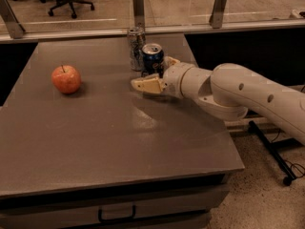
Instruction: Move pepsi can near redbull can
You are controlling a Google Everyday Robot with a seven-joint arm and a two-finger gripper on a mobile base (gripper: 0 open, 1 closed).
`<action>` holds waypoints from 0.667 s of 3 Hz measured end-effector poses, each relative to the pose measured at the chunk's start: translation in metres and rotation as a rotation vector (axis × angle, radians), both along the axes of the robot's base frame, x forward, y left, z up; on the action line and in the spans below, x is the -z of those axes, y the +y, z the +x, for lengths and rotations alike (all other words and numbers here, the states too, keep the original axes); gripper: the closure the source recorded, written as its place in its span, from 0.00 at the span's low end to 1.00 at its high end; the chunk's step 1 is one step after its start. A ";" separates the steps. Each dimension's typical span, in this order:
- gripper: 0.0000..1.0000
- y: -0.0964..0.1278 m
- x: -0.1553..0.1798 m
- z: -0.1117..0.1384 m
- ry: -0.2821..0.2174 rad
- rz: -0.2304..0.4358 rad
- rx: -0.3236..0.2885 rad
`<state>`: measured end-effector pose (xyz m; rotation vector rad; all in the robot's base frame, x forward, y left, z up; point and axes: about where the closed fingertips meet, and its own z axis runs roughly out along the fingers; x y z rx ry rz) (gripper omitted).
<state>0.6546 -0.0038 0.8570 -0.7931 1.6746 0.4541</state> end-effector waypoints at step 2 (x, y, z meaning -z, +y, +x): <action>0.00 -0.037 -0.022 -0.058 0.003 -0.021 0.057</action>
Offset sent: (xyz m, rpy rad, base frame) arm -0.0990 -0.0692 0.0426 -0.0345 -0.0104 -0.0869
